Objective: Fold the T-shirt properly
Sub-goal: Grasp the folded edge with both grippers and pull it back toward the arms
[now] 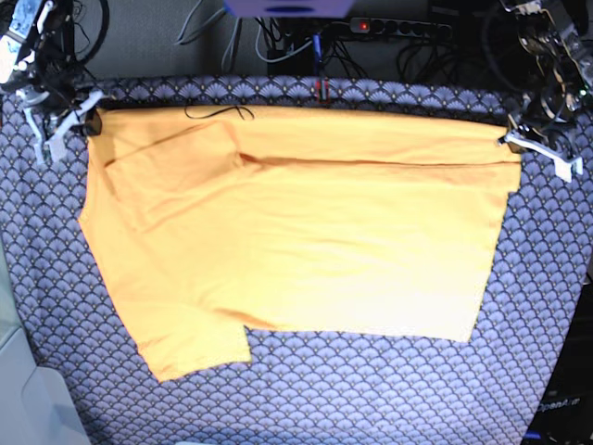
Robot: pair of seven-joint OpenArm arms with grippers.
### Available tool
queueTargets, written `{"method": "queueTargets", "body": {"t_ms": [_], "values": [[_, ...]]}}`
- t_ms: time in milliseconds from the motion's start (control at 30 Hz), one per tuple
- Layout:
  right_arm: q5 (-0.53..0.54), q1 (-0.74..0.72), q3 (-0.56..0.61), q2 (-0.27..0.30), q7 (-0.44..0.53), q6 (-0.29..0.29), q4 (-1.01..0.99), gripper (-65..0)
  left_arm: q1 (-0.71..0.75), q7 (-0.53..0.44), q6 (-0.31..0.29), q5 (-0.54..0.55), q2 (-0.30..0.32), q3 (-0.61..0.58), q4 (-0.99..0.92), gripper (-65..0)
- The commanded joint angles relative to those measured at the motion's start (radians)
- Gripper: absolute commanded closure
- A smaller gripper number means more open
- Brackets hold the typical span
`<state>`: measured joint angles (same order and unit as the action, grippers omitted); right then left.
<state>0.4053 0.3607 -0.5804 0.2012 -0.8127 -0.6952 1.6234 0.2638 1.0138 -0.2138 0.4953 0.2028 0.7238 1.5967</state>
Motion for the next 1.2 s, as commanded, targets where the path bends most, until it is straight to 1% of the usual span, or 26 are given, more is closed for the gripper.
{"method": "queueTargets", "body": {"t_ms": [0, 100, 400, 567, 633, 667, 700, 767, 867, 900, 933, 967, 1000, 1033, 1133, 1167], "values": [[0.001, 0.005, -0.010, 0.014, 0.009, -0.003, 0.016, 0.0, 0.009, -0.022, 0.001, -0.004, 0.020, 0.007, 0.017, 0.0], [-0.004, 0.019, -0.010, -0.007, 0.013, -0.003, 0.018, 0.0, 0.030, -0.022, 0.001, -0.004, 0.020, 0.007, 0.014, 0.0], [-0.006, 0.024, -0.010, -0.010, 0.006, -0.003, 0.013, 0.0, 0.042, -0.023, 0.001, -0.004, 0.020, 0.007, 0.011, 0.0], [-0.007, 0.019, -0.010, -0.010, -0.041, -0.003, 0.013, 0.0, 0.042, -0.023, 0.001, -0.007, 0.020, 0.007, 0.011, 0.0], [-0.007, 0.008, -0.011, -0.010, -0.043, -0.003, 0.013, -3.9, 0.042, -0.023, 0.001, -0.008, 0.020, 0.007, 0.011, 0.0], [-0.007, 0.008, -0.011, -0.010, -0.043, -0.003, 0.013, -7.0, 0.042, -0.025, 0.001, -0.008, 0.020, 0.007, 0.012, -1.4], [-0.007, 0.008, -0.011, -0.010, -0.043, -0.003, 0.013, -10.7, 0.042, -0.026, 0.001, -0.008, 0.020, 0.007, 0.014, -4.9], [-0.004, 0.011, -0.011, -0.010, -0.043, -0.003, 0.013, -17.4, 0.042, -0.023, 0.001, -0.007, 0.020, 0.007, 0.018, -14.3], [-0.001, 0.011, -0.054, -0.016, -0.043, -0.003, 0.013, -27.4, 0.044, -0.023, 0.001, -0.005, 0.020, 0.009, 0.021, -31.4], [-0.001, 0.008, -0.074, -0.027, -0.043, -0.003, 0.013, -30.3, 0.044, -0.025, 0.000, -0.005, 0.020, 0.009, 0.021, -35.9], [-0.003, 0.008, -0.092, -0.032, -0.043, -0.003, 0.016, -32.8, 0.044, -0.026, 0.000, -0.005, 0.020, 0.009, 0.021, -38.8], [-0.004, 0.007, -0.109, -0.035, -0.043, -0.003, 0.016, -35.2, 0.044, -0.029, 0.000, -0.005, 0.020, 0.009, 0.021, -41.3], [-0.004, 0.007, -0.122, -0.035, -0.043, -0.003, 0.016, -36.9, 0.044, -0.029, -0.002, -0.004, 0.020, 0.009, 0.021, -42.5], [-0.004, 0.005, -0.132, -0.035, -0.043, -0.003, 0.016, -38.2, 0.042, -0.029, -0.016, -0.004, 0.020, 0.009, 0.021, -42.7], [-0.001, 0.005, -0.168, -0.035, -0.043, -0.003, 0.016, -39.4, 0.042, -0.031, -0.068, -0.004, 0.020, 0.018, 0.023, -42.7], [-0.001, 0.005, -0.181, -0.035, -0.043, -0.003, 0.016, -39.4, 0.041, -0.031, -0.075, -0.004, 0.017, 0.044, 0.023, -42.7]]}}
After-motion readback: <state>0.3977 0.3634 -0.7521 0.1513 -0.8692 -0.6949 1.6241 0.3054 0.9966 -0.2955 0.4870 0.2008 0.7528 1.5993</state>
